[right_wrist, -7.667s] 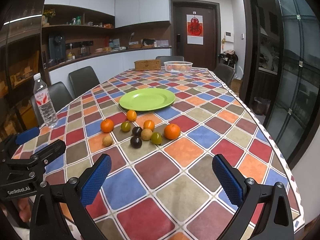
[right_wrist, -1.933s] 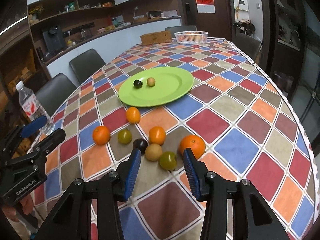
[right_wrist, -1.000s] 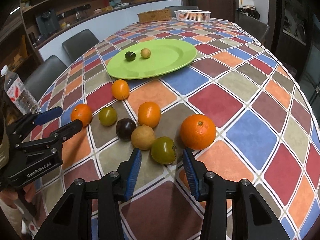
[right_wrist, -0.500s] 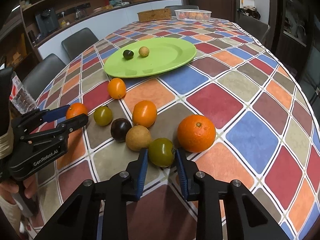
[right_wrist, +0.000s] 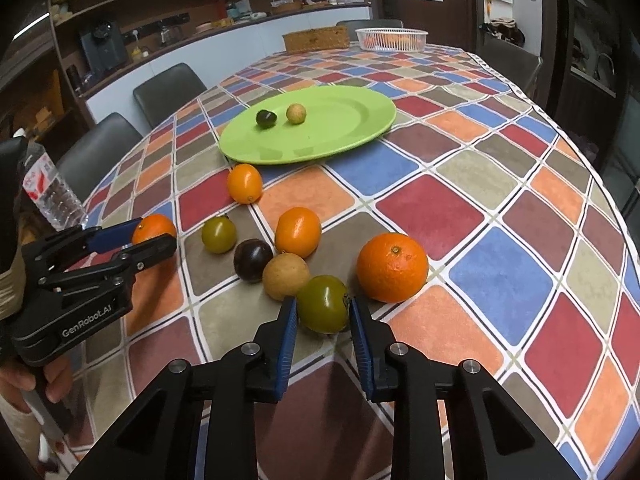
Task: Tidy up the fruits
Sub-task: 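Grasp the large mandarin with the left tool while the right tool grasps a green tomato, then carry mandarin and green tomato onto the green plate and open both tools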
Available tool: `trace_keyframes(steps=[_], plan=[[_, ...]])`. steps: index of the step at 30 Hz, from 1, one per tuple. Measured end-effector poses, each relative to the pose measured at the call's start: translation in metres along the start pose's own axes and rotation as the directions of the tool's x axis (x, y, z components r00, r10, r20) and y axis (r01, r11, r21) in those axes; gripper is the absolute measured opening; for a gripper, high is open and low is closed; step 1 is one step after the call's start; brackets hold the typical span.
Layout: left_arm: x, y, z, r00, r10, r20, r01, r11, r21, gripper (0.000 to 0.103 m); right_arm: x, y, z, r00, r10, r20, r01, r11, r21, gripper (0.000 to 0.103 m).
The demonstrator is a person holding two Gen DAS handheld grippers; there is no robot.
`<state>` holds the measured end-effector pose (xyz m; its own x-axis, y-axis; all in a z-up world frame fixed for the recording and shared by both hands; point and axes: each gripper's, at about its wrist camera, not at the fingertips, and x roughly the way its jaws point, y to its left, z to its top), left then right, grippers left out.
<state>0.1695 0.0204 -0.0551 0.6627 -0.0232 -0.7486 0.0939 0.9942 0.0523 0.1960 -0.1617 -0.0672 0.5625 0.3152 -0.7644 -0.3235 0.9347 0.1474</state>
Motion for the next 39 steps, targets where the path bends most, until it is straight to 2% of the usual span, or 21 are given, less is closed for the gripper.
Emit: trace_keyframes(steps=[10,18,28,39], plan=[[-0.031,-0.008,0.006,0.998,0.004,0.063,-0.004,1.000,0.008,0.040,-0.027,0.008,0.005,0.997,0.033,0.072,-0.031,0.999,-0.037,0.028],[-0.045,-0.015,0.021,0.994,-0.022,0.111,0.021,1.000,0.009,0.040,-0.046,0.010,0.019,0.988,0.077,0.132,-0.069,0.996,-0.060,0.028],[-0.049,-0.022,0.053,0.985,-0.050,0.165,0.046,0.999,0.027,0.040,-0.057,0.003,0.056,0.973,0.119,0.197,-0.108,0.992,-0.066,0.028],[-0.032,-0.006,0.103,0.984,-0.083,0.158,0.083,0.997,0.007,0.040,-0.044,0.003,0.110,0.968,0.145,0.205,-0.124,0.986,-0.115,0.028]])
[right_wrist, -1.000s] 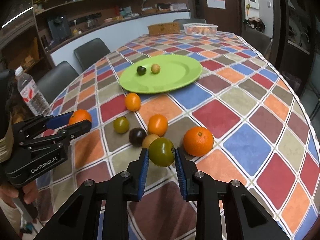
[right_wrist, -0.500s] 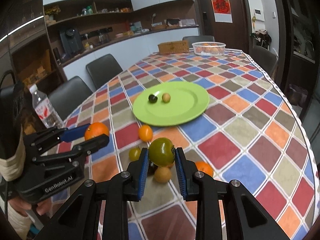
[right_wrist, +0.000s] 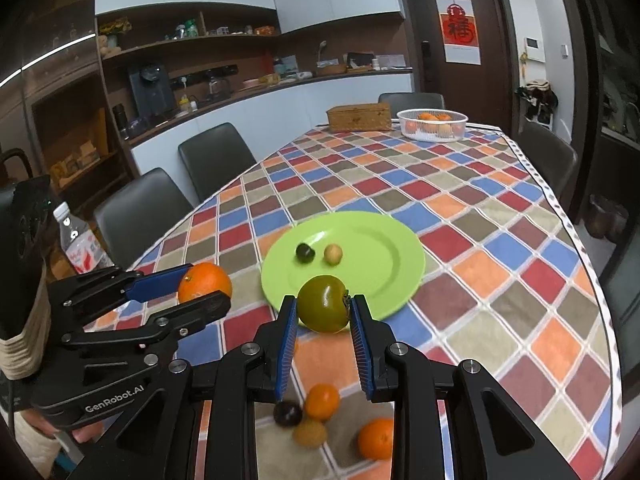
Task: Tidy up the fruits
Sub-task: 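Carry mandarin and green tomato onto the green plate and open both tools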
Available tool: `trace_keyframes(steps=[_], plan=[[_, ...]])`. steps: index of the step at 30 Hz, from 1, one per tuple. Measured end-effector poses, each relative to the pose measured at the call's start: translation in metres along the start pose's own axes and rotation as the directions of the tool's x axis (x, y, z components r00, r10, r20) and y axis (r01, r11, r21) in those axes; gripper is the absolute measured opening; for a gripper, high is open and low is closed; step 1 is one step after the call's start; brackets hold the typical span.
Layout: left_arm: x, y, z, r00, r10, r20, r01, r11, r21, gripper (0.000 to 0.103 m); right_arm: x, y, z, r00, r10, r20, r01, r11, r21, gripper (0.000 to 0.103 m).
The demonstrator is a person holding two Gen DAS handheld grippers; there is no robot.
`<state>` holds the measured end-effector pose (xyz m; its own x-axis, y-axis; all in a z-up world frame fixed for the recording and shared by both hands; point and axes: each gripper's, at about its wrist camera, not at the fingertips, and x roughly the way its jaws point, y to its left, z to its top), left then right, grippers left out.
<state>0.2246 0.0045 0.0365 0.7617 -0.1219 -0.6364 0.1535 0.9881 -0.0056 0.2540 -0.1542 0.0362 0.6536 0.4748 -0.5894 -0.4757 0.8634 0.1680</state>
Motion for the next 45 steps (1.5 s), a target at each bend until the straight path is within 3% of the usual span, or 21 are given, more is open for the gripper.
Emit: trace_keyframes(steps=[9,15,27,35,39,42,45], plan=[[0.038,0.022,0.028,0.998,-0.003,-0.068,0.001,1.000,-0.030,0.040,0.034,-0.008,0.041,1.000,-0.008,-0.026,0.008,1.000,-0.012,0.028],[0.074,0.036,0.038,0.988,-0.021,-0.151,0.012,0.998,-0.062,0.040,0.073,-0.015,0.061,0.994,-0.007,-0.107,0.006,1.000,-0.012,0.028],[0.140,0.057,0.042,0.958,-0.048,-0.283,0.014,0.993,-0.120,0.040,0.153,-0.036,0.063,0.955,-0.014,-0.297,0.025,0.999,0.035,0.028],[0.158,0.061,0.039,0.949,-0.080,-0.304,0.033,0.987,-0.157,0.040,0.180,-0.048,0.051,0.930,-0.011,-0.366,0.037,0.997,0.064,0.028],[0.155,0.058,0.042,0.953,-0.069,-0.293,0.030,0.990,-0.137,0.044,0.180,-0.050,0.051,0.932,-0.005,-0.363,0.035,0.996,0.077,0.029],[0.148,0.058,0.047,0.960,-0.054,-0.273,0.019,0.991,-0.129,0.052,0.176,-0.051,0.052,0.935,-0.003,-0.354,0.036,0.996,0.085,0.037],[0.136,0.056,0.052,0.968,-0.021,-0.249,-0.006,0.994,-0.107,0.052,0.167,-0.051,0.053,0.942,-0.010,-0.336,0.041,0.995,0.088,0.037]])
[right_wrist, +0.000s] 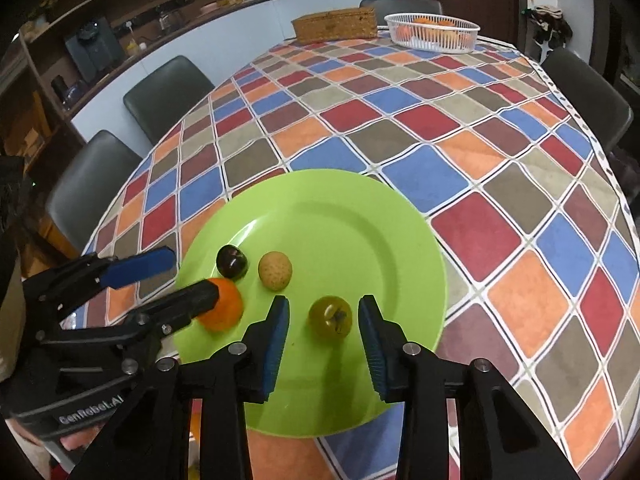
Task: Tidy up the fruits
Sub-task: 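Carry mandarin and green tomato onto the green plate and open both tools, then withdraw both tools from the plate back toward the remaining fruits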
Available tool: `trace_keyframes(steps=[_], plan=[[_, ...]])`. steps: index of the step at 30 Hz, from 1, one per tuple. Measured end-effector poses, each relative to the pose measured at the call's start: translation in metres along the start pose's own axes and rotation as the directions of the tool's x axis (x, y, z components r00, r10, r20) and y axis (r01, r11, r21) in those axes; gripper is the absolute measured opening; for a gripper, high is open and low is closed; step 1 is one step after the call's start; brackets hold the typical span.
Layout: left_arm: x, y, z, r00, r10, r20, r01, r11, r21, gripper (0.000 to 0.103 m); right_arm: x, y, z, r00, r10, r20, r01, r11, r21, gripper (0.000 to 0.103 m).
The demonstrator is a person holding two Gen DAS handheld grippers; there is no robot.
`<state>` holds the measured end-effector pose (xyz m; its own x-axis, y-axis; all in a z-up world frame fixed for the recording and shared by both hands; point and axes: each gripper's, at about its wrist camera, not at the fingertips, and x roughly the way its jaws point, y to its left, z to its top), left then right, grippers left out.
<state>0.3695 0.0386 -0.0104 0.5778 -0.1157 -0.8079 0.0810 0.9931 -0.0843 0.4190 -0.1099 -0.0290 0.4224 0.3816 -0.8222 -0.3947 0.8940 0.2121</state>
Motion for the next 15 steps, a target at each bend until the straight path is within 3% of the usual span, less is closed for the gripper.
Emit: trace_keyframes(steps=[15], plan=[[-0.089,-0.028,-0.030,0.984,-0.038,0.176,0.031,0.999,0.043,0.057,-0.095,0.017,-0.034,0.983,-0.001,0.183,0.016,0.997,-0.081,0.037]])
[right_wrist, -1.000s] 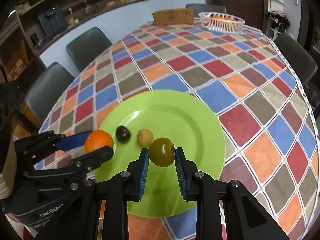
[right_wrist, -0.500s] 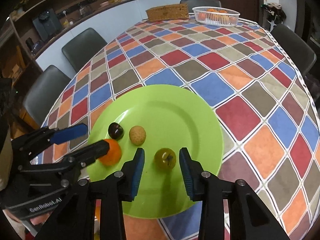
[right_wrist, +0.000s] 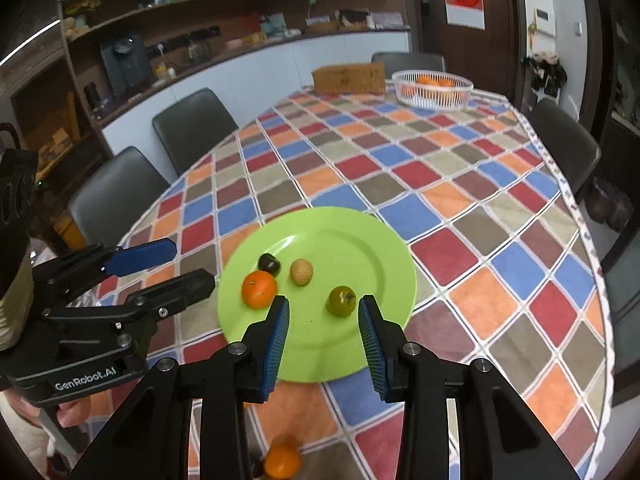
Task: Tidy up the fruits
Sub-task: 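Withdraw both tools from the plate back toward the remaining fruits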
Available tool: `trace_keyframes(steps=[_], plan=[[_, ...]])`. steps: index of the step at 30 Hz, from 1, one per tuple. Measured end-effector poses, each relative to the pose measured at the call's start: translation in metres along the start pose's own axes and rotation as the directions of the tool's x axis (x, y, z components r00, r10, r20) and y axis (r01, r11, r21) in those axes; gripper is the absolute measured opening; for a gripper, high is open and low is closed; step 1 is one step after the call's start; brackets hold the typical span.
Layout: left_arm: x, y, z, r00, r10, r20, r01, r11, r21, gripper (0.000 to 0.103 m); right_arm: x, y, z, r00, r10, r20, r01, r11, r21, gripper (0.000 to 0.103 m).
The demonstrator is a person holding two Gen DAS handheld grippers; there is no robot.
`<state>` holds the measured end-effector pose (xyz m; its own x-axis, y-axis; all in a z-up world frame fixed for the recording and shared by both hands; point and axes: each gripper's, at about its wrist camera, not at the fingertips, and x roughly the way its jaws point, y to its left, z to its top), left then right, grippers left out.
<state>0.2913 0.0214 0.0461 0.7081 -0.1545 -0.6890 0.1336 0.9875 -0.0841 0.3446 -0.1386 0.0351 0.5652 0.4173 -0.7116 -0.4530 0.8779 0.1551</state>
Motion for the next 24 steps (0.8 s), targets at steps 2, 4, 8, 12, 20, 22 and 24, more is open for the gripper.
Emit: trace_keyframes(steps=[2,4,8,12,20,22,24], plan=[[-0.012,-0.006,-0.005,1.000,-0.001,0.018,0.000,1.000,0.013,0.057,-0.012,0.002,-0.005,1.000,-0.004,0.019,0.004,1.000,-0.009,0.039],[-0.023,-0.012,-0.012,0.999,0.002,0.040,-0.003,1.000,0.028,0.057,-0.025,0.005,-0.011,0.999,-0.011,0.044,0.012,1.000,-0.016,0.044],[-0.046,-0.023,-0.029,0.996,0.024,0.084,-0.029,0.997,0.064,0.061,-0.049,0.012,-0.028,0.995,-0.038,0.091,0.043,0.998,-0.045,0.044],[-0.062,-0.032,-0.046,0.993,0.047,0.112,-0.057,0.994,0.091,0.061,-0.070,0.017,-0.044,0.990,-0.058,0.132,0.065,0.997,-0.048,0.044],[-0.080,-0.035,-0.075,0.989,0.079,0.126,-0.090,0.992,0.089,0.065,-0.092,0.026,-0.081,0.978,-0.117,0.172,0.123,0.992,-0.022,0.053],[-0.081,-0.034,-0.080,0.989,0.087,0.121,-0.098,0.991,0.092,0.065,-0.093,0.027,-0.090,0.977,-0.132,0.168,0.136,0.991,-0.010,0.053],[-0.080,-0.033,-0.087,0.989,0.089,0.114,-0.100,0.991,0.092,0.065,-0.092,0.026,-0.098,0.977,-0.143,0.156,0.144,0.990,0.006,0.053]])
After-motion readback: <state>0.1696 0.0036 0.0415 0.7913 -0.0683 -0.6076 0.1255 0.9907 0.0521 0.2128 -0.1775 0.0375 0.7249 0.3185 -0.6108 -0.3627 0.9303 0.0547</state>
